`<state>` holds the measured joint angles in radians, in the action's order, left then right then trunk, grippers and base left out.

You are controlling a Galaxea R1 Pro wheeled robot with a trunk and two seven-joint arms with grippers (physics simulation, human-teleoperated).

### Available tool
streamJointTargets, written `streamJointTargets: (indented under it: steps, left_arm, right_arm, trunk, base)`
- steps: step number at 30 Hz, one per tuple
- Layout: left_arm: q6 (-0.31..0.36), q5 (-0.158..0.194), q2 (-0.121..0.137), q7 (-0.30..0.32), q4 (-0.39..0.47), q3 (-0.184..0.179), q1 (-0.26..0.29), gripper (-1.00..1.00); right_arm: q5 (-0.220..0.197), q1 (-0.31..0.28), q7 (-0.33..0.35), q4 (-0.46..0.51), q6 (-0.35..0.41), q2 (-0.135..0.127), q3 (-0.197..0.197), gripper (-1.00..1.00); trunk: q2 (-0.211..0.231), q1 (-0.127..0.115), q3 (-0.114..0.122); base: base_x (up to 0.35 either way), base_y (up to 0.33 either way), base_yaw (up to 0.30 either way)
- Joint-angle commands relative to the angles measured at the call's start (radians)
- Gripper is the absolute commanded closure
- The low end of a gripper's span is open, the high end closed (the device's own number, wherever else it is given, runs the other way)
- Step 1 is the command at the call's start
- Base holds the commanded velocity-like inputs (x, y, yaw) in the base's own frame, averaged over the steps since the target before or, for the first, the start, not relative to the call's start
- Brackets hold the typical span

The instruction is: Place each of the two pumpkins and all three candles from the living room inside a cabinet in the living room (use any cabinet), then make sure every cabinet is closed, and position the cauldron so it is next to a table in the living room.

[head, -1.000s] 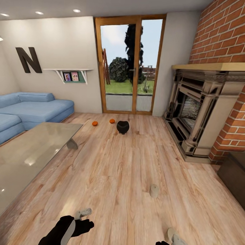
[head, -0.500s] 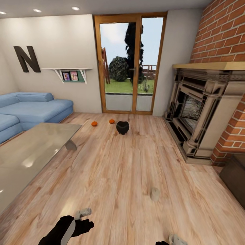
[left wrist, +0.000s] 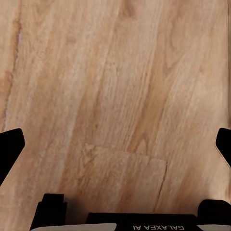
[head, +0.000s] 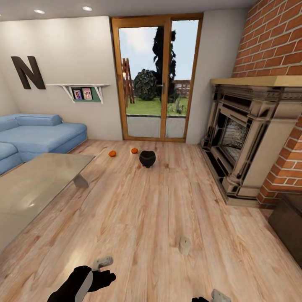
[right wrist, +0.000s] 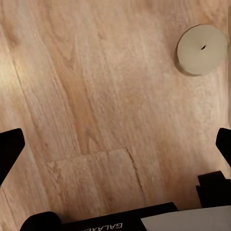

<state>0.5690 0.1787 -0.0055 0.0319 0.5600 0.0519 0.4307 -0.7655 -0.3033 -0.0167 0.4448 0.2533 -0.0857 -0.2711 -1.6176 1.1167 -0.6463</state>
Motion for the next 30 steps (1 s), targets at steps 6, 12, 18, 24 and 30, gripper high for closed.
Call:
streamJointTargets:
  steps: [6, 12, 18, 24, 30]
  left_arm:
    - [0.006, 0.001, -0.001, 0.003, 0.001, 0.005, 0.000, -1.00]
    - [0.006, 0.001, -0.001, 0.003, 0.001, 0.005, 0.000, -1.00]
    - [0.006, 0.001, -0.001, 0.003, 0.001, 0.005, 0.000, -1.00]
    - [0.006, 0.001, -0.001, 0.004, 0.001, 0.005, 0.000, -1.00]
    - [0.006, 0.001, -0.001, 0.007, 0.001, 0.005, 0.000, -1.00]
  right_arm:
    - [-0.005, 0.000, -0.001, 0.002, 0.003, 0.000, -0.006, -1.00]
    - [-0.005, 0.000, -0.001, 0.002, 0.003, -0.001, -0.006, -1.00]
    - [-0.005, 0.000, 0.000, 0.002, 0.003, 0.000, -0.006, -1.00]
    - [-0.005, 0.000, 0.000, 0.002, 0.003, -0.001, -0.006, -1.00]
    - [-0.004, 0.000, -0.001, 0.002, 0.003, -0.001, -0.006, -1.00]
  trunk:
    - [0.000, 0.000, -0.001]
    - [0.000, 0.000, -0.001]
    - [0.000, 0.000, -0.001]
    - [0.000, 0.000, -0.001]
    - [0.000, 0.000, -0.001]
  base:
    - [0.208, -0.164, 0.000]
    - [0.232, -0.106, 0.000]
    - [0.232, -0.161, 0.000]
    - [0.102, -0.124, 0.000]
    - [0.007, -0.067, 0.000]
